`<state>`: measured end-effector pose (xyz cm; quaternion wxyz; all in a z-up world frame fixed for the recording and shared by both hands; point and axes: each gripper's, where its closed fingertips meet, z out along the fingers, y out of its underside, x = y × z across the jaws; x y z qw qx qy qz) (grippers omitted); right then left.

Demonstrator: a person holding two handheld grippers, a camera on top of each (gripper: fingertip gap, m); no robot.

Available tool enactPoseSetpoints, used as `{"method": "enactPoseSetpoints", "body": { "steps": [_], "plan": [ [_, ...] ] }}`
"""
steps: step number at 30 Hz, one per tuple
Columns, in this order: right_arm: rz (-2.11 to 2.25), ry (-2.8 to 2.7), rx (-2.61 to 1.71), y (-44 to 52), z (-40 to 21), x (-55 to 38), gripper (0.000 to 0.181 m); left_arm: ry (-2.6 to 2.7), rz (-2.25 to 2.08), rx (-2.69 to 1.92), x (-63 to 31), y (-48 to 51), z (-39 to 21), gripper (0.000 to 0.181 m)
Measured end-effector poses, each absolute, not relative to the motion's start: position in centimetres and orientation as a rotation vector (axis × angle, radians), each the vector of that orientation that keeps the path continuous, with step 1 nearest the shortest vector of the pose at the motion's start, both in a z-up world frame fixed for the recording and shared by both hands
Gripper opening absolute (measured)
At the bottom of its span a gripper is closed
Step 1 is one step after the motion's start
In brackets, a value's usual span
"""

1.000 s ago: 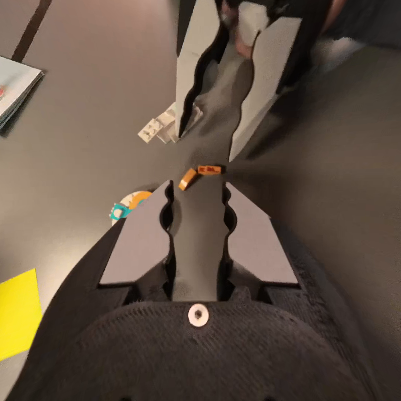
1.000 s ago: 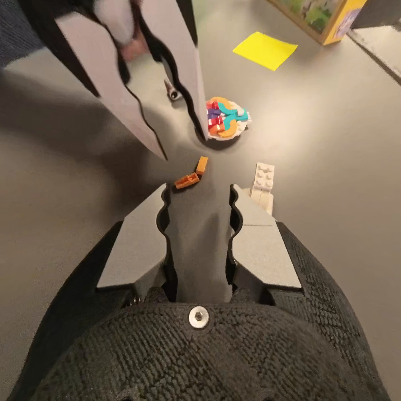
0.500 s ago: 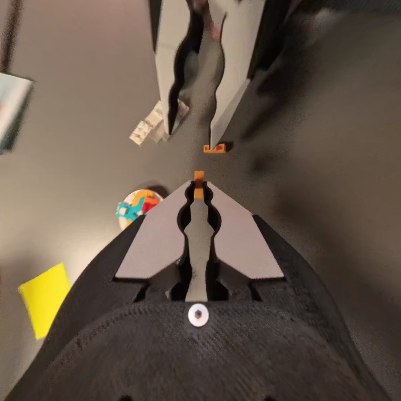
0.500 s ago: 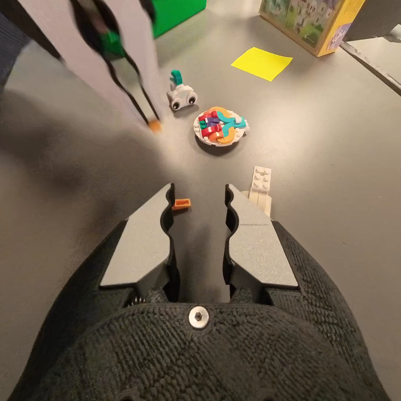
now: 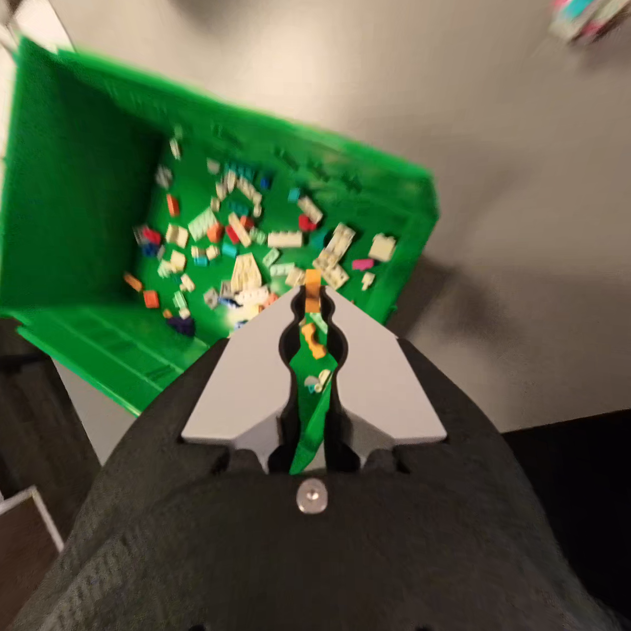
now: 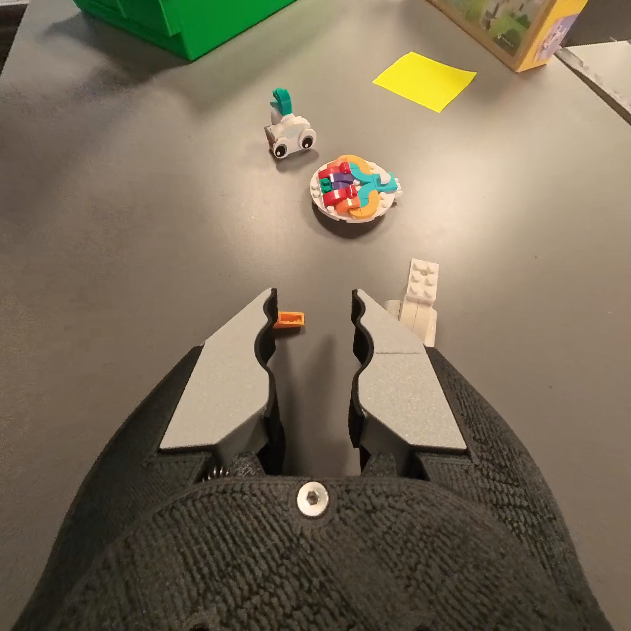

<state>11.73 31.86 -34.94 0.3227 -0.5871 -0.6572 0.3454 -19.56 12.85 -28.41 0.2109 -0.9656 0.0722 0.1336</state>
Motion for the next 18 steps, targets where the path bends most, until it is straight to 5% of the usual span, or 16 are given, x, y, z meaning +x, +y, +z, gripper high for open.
{"method": "enactPoseSetpoints", "body": {
  "steps": [9, 11, 18],
  "plan": [
    [0.909, -1.736, -1.542, 31.6, -35.0, 11.7, 0.040, -0.205, 0.162, -2.985, -24.2, 10.7, -35.6, 0.013],
    [0.913, -1.737, -1.537, 31.6, -35.0, 11.7, 0.038, -0.232, 0.166, -2.960, -24.5, 10.9, -35.6, 0.026],
    [0.958, -1.598, -1.437, 32.3, -32.5, 11.3, 0.036, -0.167, 0.206, -2.602, -20.1, 15.2, -29.2, 0.019]
  ]
}}
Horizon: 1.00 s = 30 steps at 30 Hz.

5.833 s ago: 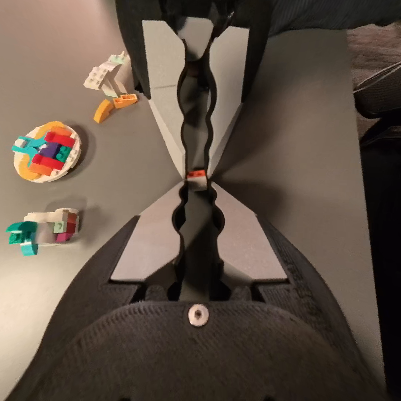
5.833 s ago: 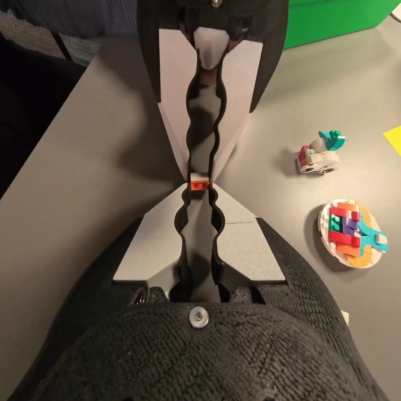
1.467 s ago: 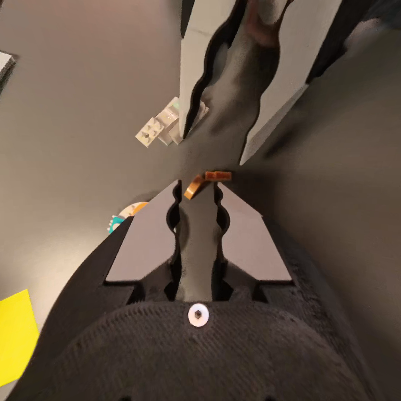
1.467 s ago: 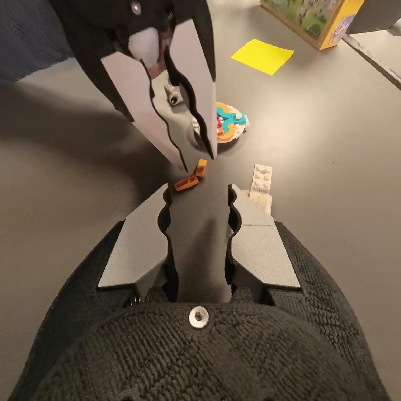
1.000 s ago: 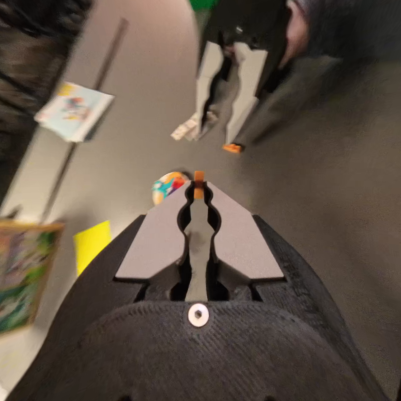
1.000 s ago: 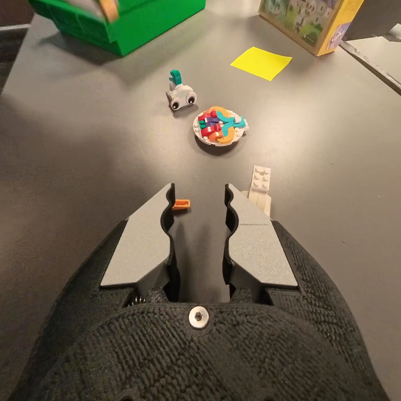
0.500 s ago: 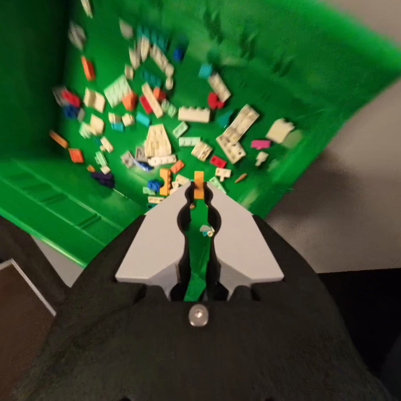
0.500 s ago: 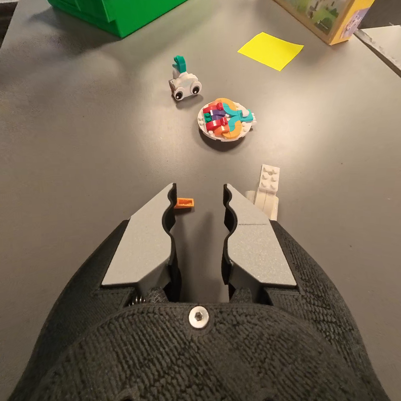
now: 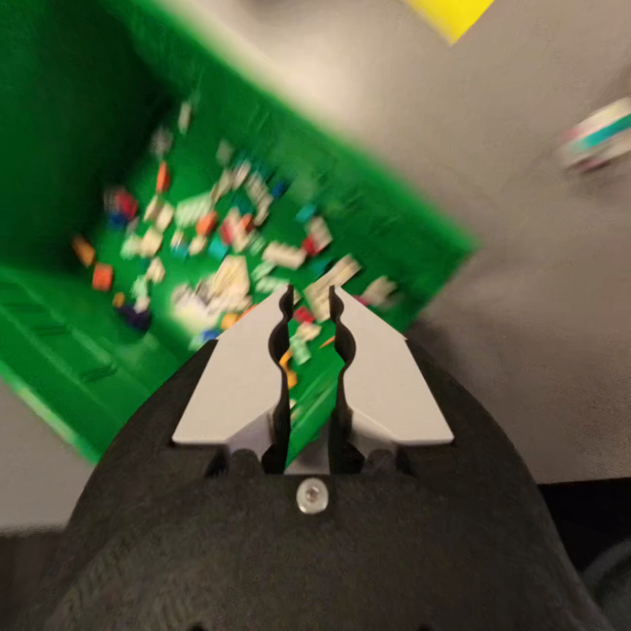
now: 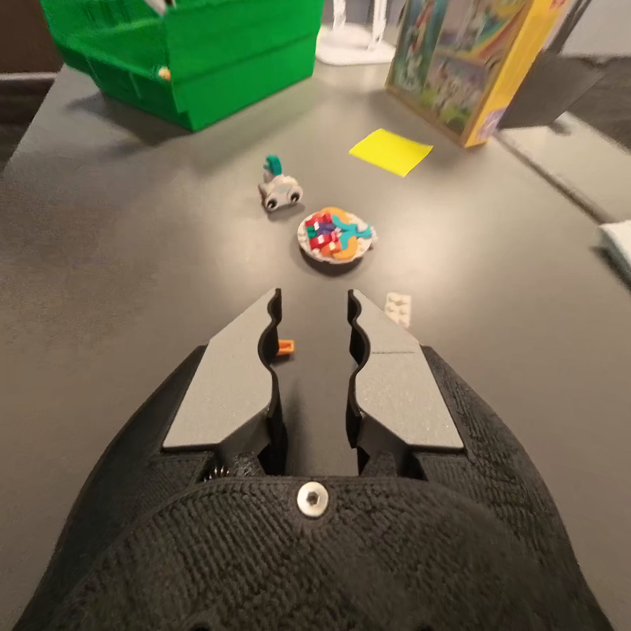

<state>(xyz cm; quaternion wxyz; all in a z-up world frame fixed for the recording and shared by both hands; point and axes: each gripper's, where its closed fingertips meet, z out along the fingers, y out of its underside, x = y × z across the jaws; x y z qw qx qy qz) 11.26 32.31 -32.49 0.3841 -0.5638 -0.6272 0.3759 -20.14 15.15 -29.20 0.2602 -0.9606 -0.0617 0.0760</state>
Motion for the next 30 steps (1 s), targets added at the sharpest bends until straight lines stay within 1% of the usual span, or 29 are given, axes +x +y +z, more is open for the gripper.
{"method": "enactPoseSetpoints", "body": {
  "steps": [2, 4, 5, 8, 9, 12, 14, 16, 19, 22, 23, 24, 25, 27, 30],
  "plan": [
    [0.924, -1.497, -1.376, 33.4, -31.0, 11.4, 0.036, 0.105, 0.071, -2.403, -13.2, 18.4, -26.2, 0.023],
    [0.871, -1.393, -1.324, 34.8, -29.7, 11.8, 0.034, 0.369, -0.047, -2.280, -5.9, 20.5, -25.5, 0.024],
    [0.837, -1.348, -1.309, 35.5, -29.2, 12.1, 0.034, 0.454, -0.112, -2.253, -2.7, 21.2, -26.0, 0.024],
    [0.761, -1.226, -1.268, 37.1, -27.7, 13.1, 0.032, 0.505, -0.469, -2.191, 6.5, 23.9, -28.3, 0.022],
    [0.753, -1.194, -1.260, 37.4, -27.3, 13.4, 0.031, 0.514, -0.527, -2.203, 8.5, 24.8, -29.6, 0.022],
    [0.755, -1.129, -1.249, 37.9, -26.5, 14.0, 0.029, 0.519, -0.498, -2.240, 11.9, 27.7, -32.9, 0.027],
    [0.765, -1.108, -1.257, 38.2, -26.3, 14.2, 0.029, 0.534, -0.409, -2.247, 13.1, 29.1, -34.2, 0.038],
    [0.783, -1.097, -1.268, 38.3, -26.3, 14.3, 0.029, 0.580, -0.279, -2.242, 13.5, 30.1, -35.2, 0.038],
    [0.798, -1.087, -1.271, 38.3, -26.2, 14.3, 0.029, 0.612, -0.261, -2.279, 14.3, 30.3, -36.4, 0.037],
    [0.809, -1.082, -1.271, 38.3, -26.1, 14.3, 0.028, 0.603, -0.269, -2.295, 14.3, 30.2, -36.8, 0.021],
    [0.811, -1.080, -1.272, 38.3, -26.1, 14.3, 0.028, 0.603, -0.258, -2.297, 14.0, 30.2, -36.8, 0.011],
    [0.813, -1.079, -1.272, 38.3, -26.1, 14.3, 0.028, 0.608, -0.252, -2.305, 13.7, 30.1, -36.9, 0.007],
    [0.813, -1.078, -1.273, 38.3, -26.1, 14.3, 0.028, 0.608, -0.240, -2.316, 13.3, 29.9, -36.8, 0.007],
    [0.810, -1.074, -1.277, 38.4, -26.2, 14.4, 0.027, 0.600, -0.215, -2.277, 12.3, 29.5, -35.5, 0.007],
    [0.805, -1.073, -1.285, 38.6, -26.3, 14.4, 0.027, 0.514, -0.122, -2.127, 8.4, 27.7, -30.0, 0.007]
  ]
}}
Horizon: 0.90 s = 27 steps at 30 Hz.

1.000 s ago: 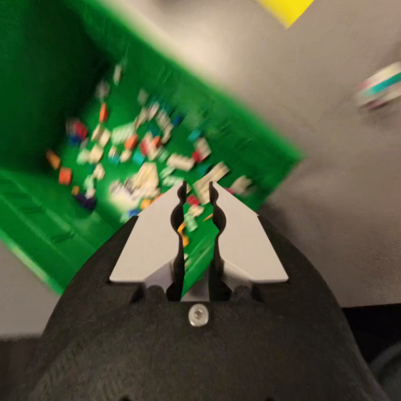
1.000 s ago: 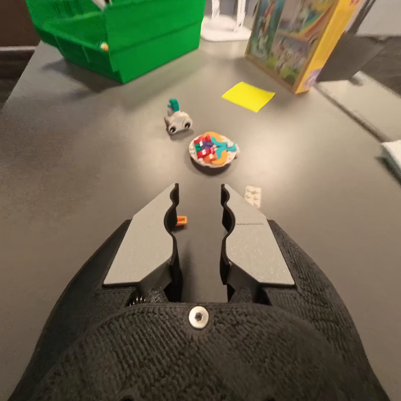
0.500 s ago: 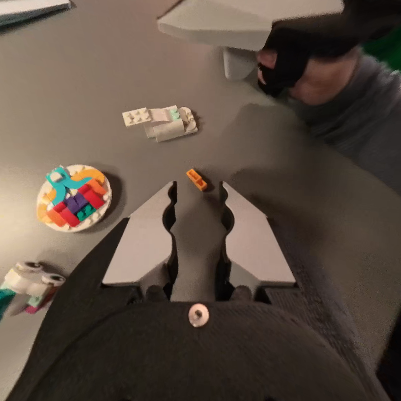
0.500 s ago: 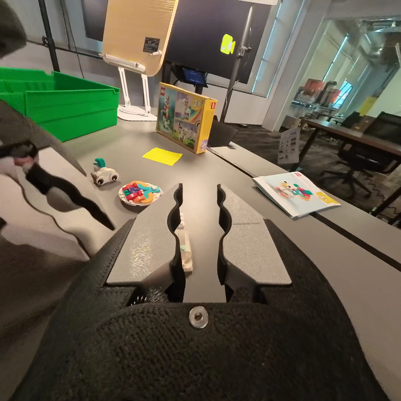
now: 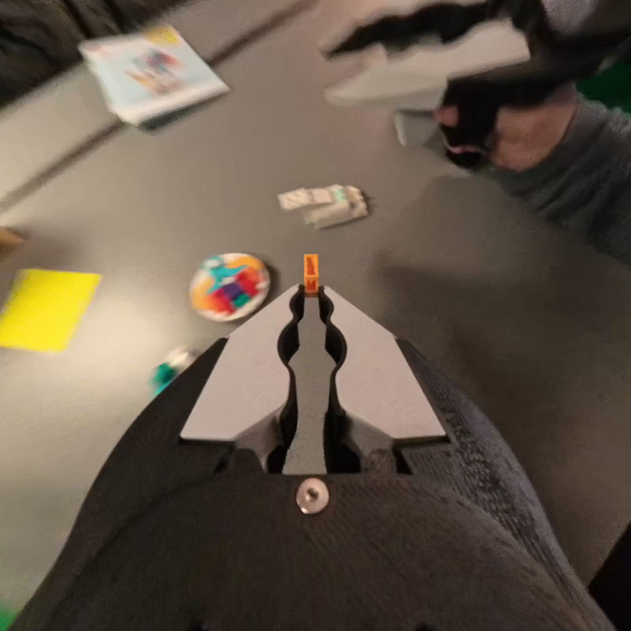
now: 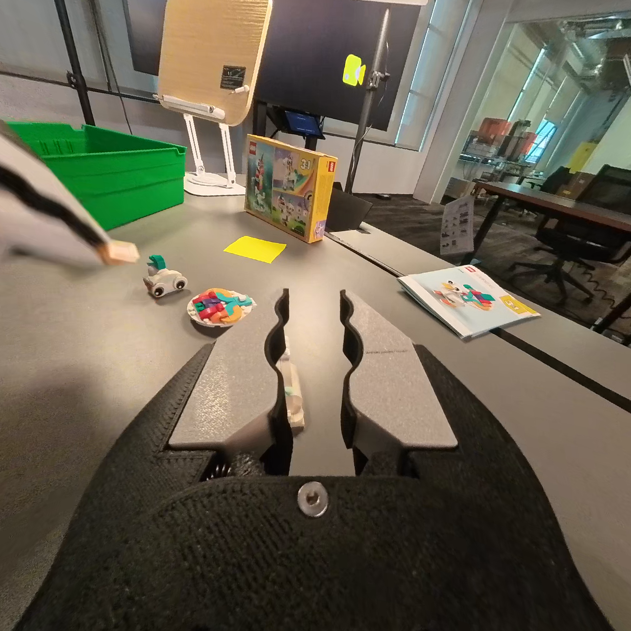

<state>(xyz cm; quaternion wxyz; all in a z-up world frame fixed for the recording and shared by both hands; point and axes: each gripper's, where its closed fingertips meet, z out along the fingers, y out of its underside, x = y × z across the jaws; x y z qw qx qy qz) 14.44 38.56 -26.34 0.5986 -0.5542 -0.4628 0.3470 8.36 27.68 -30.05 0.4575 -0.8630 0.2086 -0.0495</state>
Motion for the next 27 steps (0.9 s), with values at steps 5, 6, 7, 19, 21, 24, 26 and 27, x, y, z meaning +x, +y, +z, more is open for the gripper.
{"method": "enactPoseSetpoints", "body": {
  "steps": [5, 6, 7, 19, 21, 24, 26, 27],
  "plan": [
    [0.855, -1.128, -1.424, 38.8, -28.4, 13.8, 0.037, 0.124, 0.219, -2.131, -7.3, 21.2, -24.0, 0.007],
    [0.894, -1.145, -1.486, 38.7, -29.2, 13.6, 0.037, 0.028, 0.252, -2.186, -10.4, 19.6, -24.3, 0.007],
    [0.943, -1.158, -1.547, 38.5, -30.0, 13.4, 0.038, -0.059, 0.268, -2.228, -13.0, 18.2, -24.7, 0.007],
    [0.883, -1.344, -1.709, 37.2, -33.4, 12.7, 0.047, -0.607, 0.152, -2.622, -23.0, 10.8, -34.5, 0.049],
    [0.868, -1.351, -1.707, 37.2, -33.4, 12.7, 0.047, -0.613, 0.237, -2.556, -23.3, 10.9, -33.2, 0.049],
    [0.854, -1.339, -1.690, 37.3, -33.2, 12.7, 0.047, -0.471, 0.395, -2.302, -21.6, 13.0, -27.7, 0.048],
    [0.850, -1.341, -1.689, 37.3, -33.2, 12.7, 0.047, -0.231, 0.385, -2.148, -17.1, 15.9, -24.5, 0.046],
    [0.849, -1.347, -1.693, 37.3, -33.3, 12.7, 0.048, -0.100, 0.326, -2.099, -14.1, 17.5, -23.6, 0.045]
  ]
}}
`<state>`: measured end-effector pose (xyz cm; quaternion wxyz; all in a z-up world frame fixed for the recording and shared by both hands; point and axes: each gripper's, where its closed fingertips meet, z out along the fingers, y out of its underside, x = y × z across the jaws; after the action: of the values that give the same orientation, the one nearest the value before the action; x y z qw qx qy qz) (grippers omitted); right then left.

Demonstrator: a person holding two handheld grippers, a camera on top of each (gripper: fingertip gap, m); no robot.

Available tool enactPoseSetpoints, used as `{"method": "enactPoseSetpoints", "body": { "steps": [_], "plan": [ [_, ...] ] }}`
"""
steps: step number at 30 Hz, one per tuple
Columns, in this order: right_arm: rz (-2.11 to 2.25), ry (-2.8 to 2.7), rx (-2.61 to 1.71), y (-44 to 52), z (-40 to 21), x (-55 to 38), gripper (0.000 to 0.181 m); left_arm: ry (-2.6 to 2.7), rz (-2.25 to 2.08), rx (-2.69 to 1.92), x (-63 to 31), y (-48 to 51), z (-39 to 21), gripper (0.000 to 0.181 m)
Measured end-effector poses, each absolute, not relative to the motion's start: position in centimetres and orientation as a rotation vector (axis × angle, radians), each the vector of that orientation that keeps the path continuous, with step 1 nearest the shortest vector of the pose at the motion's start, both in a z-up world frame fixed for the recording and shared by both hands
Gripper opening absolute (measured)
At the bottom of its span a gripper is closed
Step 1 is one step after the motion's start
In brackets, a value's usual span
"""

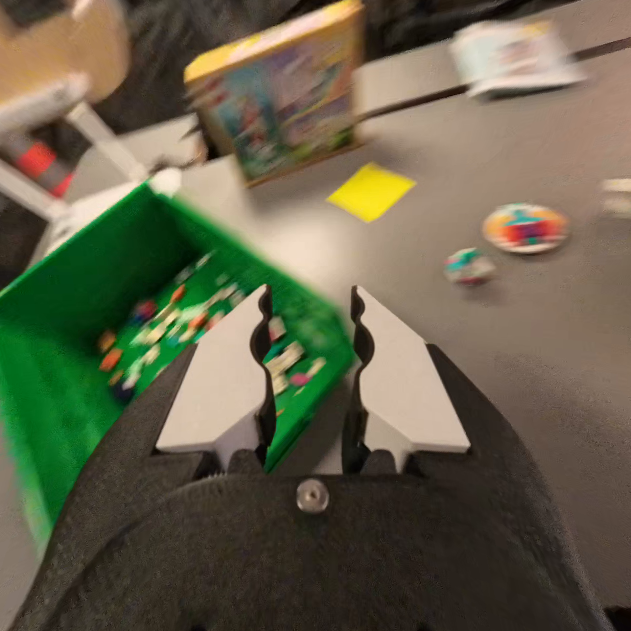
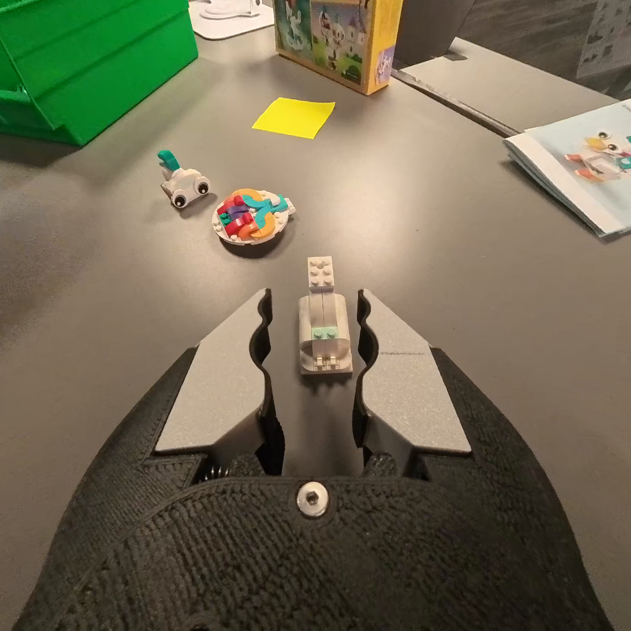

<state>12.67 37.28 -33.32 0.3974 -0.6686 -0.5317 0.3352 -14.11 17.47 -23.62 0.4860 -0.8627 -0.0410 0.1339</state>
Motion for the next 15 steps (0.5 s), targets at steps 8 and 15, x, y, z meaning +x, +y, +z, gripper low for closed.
{"method": "enactPoseSetpoints", "body": {
  "steps": [8, 15],
  "plan": [
    [0.787, -1.427, -1.894, 37.1, -36.3, 13.0, 0.061, 0.453, -0.145, -2.048, 2.3, 24.4, -26.7, 0.040],
    [0.604, -1.539, -1.724, 36.6, -36.2, 12.4, 0.031, 0.547, -0.522, -1.956, 7.9, 27.1, -27.4, 0.038]
  ]
}}
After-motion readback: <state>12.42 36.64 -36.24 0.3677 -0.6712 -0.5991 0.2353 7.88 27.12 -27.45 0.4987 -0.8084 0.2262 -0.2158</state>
